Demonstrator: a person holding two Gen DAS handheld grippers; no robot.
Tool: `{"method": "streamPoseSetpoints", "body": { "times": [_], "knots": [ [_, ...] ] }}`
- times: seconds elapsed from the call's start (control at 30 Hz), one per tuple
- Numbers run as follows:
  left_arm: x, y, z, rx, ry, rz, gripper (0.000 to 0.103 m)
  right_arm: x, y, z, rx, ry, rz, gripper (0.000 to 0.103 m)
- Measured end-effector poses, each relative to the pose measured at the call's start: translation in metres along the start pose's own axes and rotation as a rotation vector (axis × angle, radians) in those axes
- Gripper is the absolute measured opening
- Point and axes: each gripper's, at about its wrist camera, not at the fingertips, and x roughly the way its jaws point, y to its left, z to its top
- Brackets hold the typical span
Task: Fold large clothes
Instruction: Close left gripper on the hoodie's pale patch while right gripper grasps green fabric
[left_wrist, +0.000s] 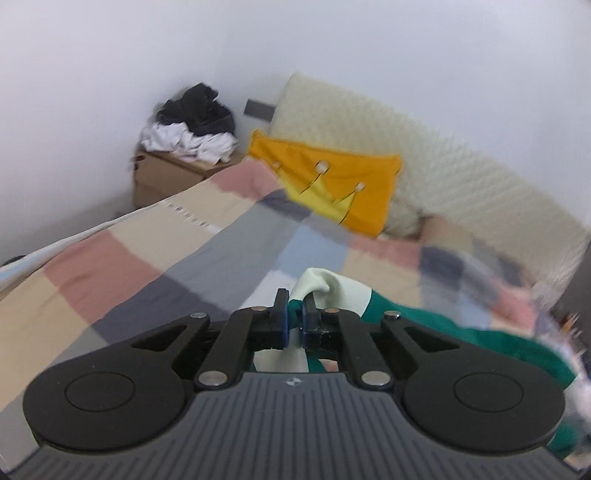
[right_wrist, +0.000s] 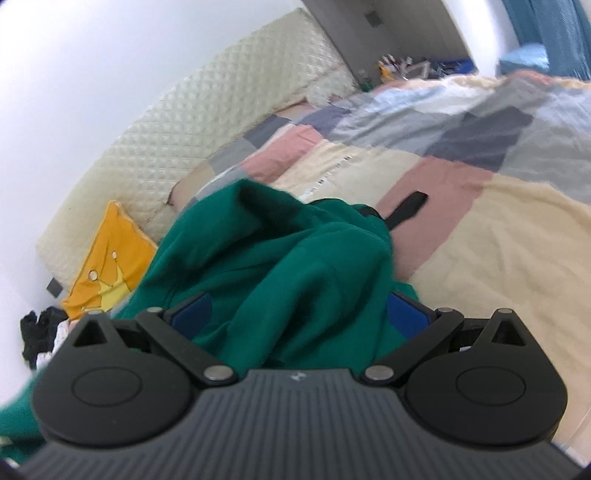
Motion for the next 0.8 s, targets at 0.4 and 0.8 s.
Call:
{"method": "streamPoseSetpoints", "body": {
  "times": [0.4,0.8],
  "knots": [
    [0.099,-0.005,-0.061,0.023,0.123,0.144,0.008,0.047,-0.019,-0.010,0.084,0.100,-0.068,0.100],
    [0.086,0.001,-0.065,-0.044,0.122,0.069,0.069,0.054,-0.008,-0.025,0.003,0.156,-0.072,0.034]
  ]
}}
